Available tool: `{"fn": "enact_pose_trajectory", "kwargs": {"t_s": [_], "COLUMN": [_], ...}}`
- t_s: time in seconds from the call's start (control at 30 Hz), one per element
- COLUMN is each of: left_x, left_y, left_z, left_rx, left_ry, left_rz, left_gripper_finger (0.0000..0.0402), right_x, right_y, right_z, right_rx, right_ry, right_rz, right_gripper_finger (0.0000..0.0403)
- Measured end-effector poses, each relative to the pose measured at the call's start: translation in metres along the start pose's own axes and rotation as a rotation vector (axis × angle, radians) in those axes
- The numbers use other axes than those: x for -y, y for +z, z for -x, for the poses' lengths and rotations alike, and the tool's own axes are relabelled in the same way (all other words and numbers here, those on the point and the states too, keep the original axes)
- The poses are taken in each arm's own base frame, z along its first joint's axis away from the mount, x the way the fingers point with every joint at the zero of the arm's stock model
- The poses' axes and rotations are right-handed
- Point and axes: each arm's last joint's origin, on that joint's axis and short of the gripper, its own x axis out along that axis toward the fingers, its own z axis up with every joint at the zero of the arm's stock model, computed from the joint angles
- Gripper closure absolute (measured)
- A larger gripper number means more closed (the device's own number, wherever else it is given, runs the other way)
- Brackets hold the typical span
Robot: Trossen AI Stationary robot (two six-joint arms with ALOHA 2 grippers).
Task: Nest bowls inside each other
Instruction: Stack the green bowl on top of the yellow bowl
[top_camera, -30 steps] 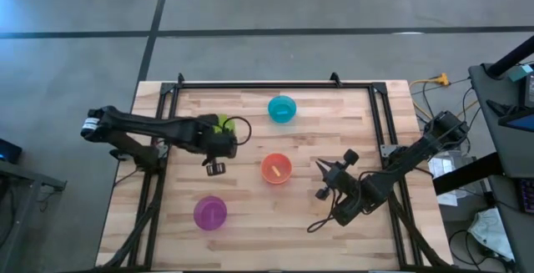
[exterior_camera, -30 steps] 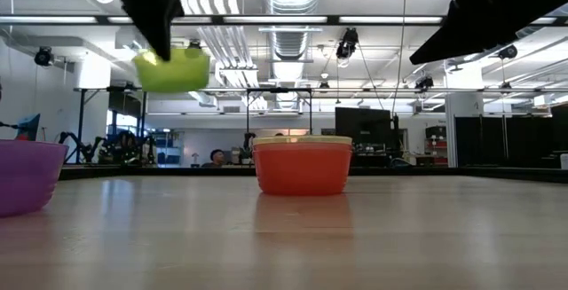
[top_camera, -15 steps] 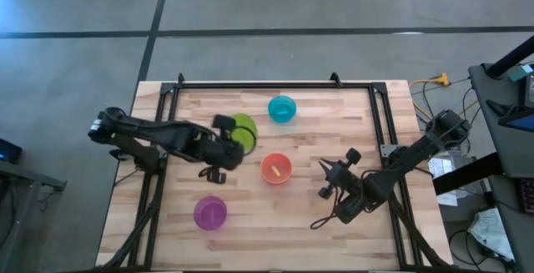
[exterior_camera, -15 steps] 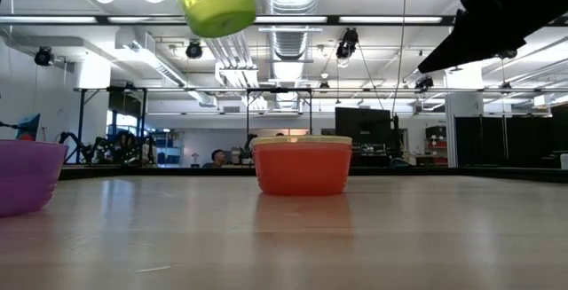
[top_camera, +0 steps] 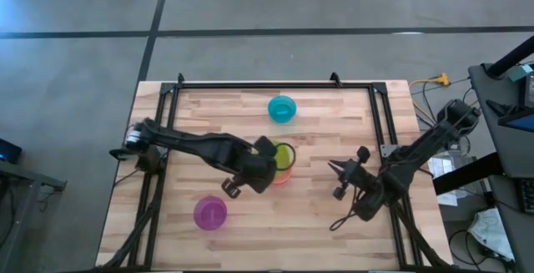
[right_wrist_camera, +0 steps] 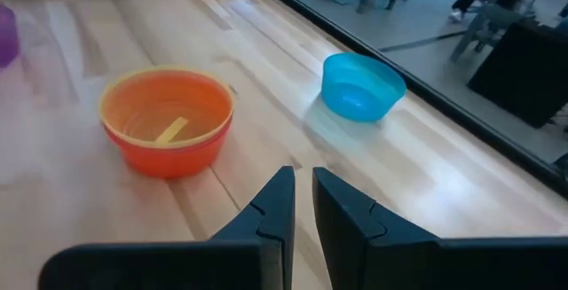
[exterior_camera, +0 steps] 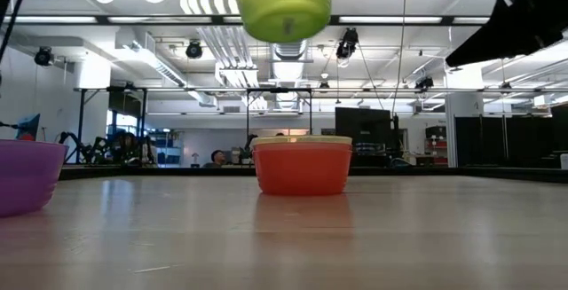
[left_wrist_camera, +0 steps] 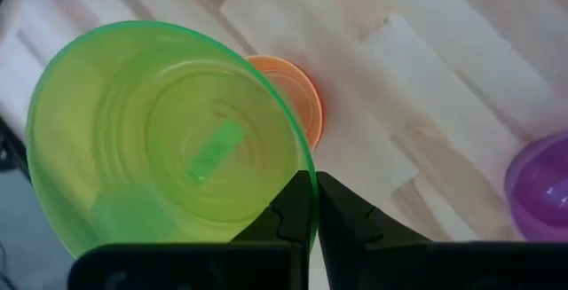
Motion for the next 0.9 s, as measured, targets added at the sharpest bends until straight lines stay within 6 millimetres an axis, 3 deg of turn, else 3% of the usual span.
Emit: {"fn": "enact_pose_trajectory", "kwargs": {"t_s": [0.4,0.9], "left_x": [-0.004,-0.013], "left_y": [0.009,0.013], "left_z": [-0.03,-0.08], "left_rx": [-0.042,0.009], "left_ry": [-0.063,-0.037], "left_rz": [-0.141,-0.092], "left_gripper_finger": [0.0402,0.0402], "right_x": [0.018,0.015], "right_y": [-0.025,-0.016], "right_z": [-0.003,0.001], "right_rx": [0.028,0.025], "right_ry": [0.058,0.095], "right_rz": [-0.108,-0.12], "right_gripper_finger": [0.0365,0.0365]}}
